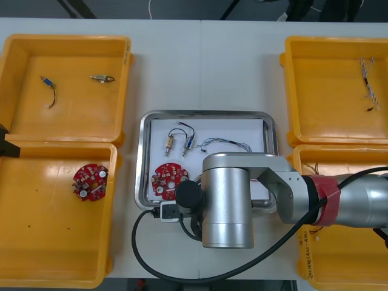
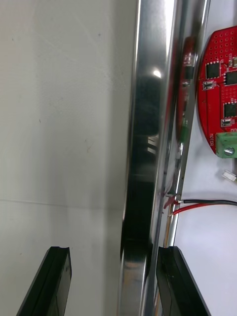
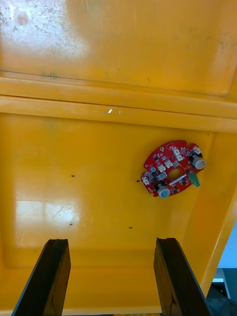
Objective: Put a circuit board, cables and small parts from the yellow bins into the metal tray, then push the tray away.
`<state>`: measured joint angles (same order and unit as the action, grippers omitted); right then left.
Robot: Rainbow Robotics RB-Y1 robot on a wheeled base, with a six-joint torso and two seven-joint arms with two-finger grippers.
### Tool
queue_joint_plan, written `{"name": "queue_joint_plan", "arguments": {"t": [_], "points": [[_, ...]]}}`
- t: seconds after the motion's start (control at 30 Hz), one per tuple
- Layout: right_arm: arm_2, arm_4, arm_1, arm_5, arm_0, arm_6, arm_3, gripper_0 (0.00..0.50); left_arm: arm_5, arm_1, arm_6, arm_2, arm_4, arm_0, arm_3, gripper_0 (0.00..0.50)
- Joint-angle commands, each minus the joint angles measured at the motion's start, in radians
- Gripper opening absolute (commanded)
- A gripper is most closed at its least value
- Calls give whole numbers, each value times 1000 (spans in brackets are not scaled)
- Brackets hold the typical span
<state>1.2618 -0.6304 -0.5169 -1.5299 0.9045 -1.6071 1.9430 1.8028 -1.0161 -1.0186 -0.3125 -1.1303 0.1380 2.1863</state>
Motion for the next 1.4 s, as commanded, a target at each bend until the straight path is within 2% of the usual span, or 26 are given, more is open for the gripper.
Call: {"name": "queue_joint_plan", "arguments": {"t": [0.03,0.57,0.83,1.4], "points": [[27,12,23,16,-9,41,11,500,-10,-47,-80,-31,-8,-17,23,500],[27,24,38,25,-9,50,-19,500,-10,-47,-80,-31,-8,-17,23,500],[14,57,37,14,-9,50,11,500,-10,-47,-80,-31,-8,-17,23,500],[13,66,37,5,-7,50,13,500,-10,-47,-80,-31,-8,-17,23,500]]}}
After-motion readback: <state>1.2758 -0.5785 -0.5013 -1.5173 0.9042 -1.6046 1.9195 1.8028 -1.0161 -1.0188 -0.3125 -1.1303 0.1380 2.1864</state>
